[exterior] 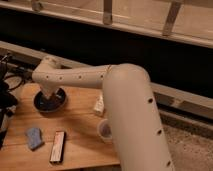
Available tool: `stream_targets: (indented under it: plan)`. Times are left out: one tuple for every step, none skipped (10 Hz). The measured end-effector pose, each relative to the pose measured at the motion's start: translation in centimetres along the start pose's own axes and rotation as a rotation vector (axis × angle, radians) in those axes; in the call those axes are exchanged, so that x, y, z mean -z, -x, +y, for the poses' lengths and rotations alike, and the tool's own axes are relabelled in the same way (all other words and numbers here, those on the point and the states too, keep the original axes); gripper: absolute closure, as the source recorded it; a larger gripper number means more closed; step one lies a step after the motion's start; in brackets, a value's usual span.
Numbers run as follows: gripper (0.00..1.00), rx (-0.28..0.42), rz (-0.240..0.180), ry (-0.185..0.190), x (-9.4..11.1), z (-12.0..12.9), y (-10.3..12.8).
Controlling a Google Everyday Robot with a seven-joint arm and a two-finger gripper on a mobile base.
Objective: Place the pepper in the ceramic bowl
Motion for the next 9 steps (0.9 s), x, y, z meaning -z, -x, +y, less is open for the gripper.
stream_targets:
  plan:
    - [1.00,0.014,-0.013,0.009,-0.7,0.1,1.2]
    - [1.00,0.026,-0.025,0.026,-1.5,0.4,2.8]
    - [0.99,0.048,-0.063,0.053,-2.8,0.9,5.5]
    - [0.95,0.060,-0.110,0.080,-3.3,1.1,7.1]
    - [0.85,0.062,-0.157,0.092,-3.5,0.9,8.3]
    - [0.75,0.058,-0.167,0.086,-3.8,1.4,8.9]
    - [0.65,0.056,-0.148,0.079,-4.1,2.1,9.0]
    - [0.55,0.051,-0.127,0.068,-4.2,2.2,8.5]
    - [0.43,0.049,-0.109,0.052,-4.1,1.6,7.5]
